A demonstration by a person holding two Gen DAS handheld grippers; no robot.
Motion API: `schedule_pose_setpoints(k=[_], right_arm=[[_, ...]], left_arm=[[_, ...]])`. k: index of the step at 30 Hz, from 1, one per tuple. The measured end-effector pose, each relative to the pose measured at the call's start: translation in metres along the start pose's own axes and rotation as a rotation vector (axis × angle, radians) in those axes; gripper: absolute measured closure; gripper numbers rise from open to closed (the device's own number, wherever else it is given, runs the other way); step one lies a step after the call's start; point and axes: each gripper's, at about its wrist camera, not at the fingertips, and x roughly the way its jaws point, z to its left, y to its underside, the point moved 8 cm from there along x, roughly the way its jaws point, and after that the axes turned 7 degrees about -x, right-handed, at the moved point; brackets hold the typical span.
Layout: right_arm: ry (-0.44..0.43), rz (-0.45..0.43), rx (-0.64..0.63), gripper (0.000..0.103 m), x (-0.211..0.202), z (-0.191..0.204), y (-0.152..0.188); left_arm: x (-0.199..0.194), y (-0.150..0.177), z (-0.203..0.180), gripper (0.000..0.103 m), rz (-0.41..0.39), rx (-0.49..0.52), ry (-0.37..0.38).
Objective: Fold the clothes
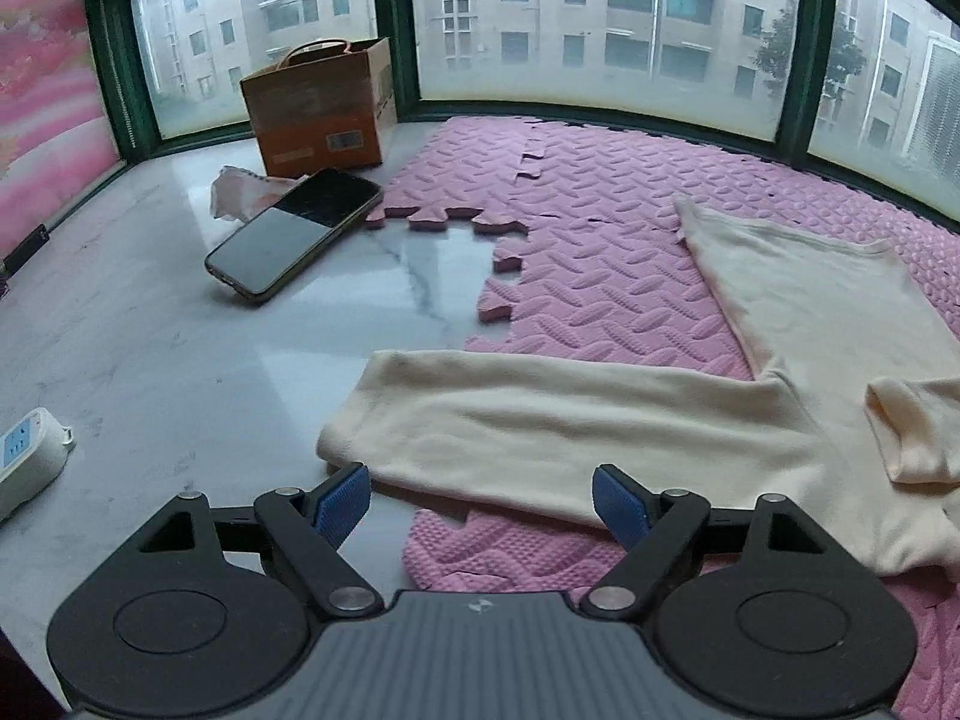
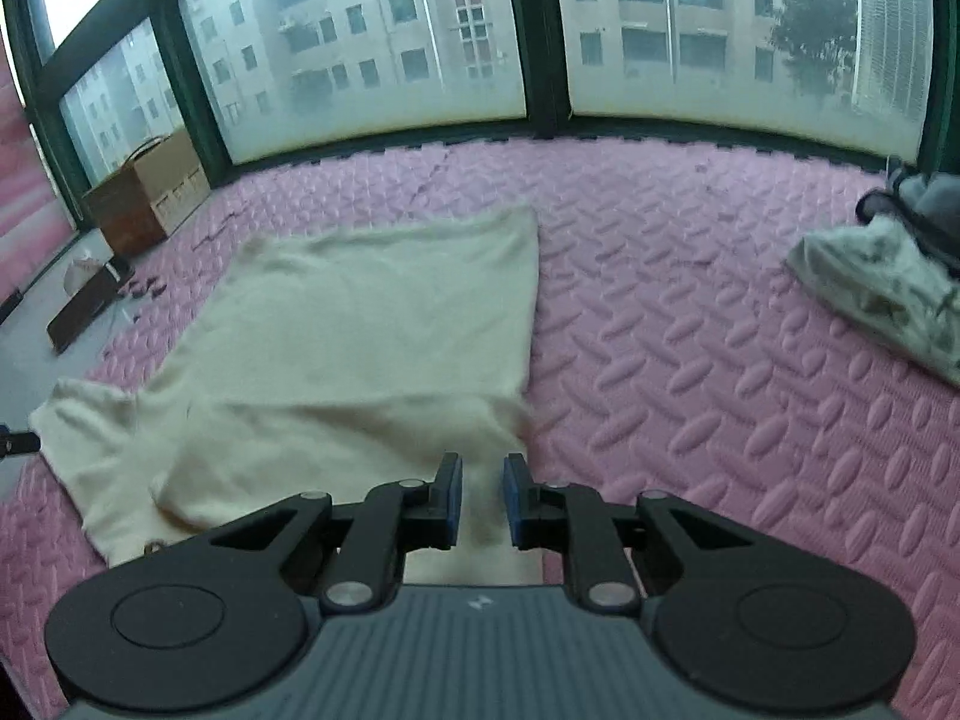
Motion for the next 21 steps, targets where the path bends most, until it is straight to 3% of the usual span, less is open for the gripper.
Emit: schedule_pose_setpoints(k=[8,15,21], right_arm=[[0.017,0.035,-0.06,0.088,0.028,0.011,-0.009],[-0.023,-0.008,-0.087,0.088,0.009,0.029,-0.019],[-0.082,0.004,-0.129,0.088,0.006,0.057,-0.009]], left_arm=[[0.004,0.0,0.014,0.021,0.01,-0.063,-0.013],[0.01,-0.005,0.039,0.022,0.015,-0.16,-0.031],[0.022,-0.01,0.046,0.034,0.036,-0.218,-0.035]])
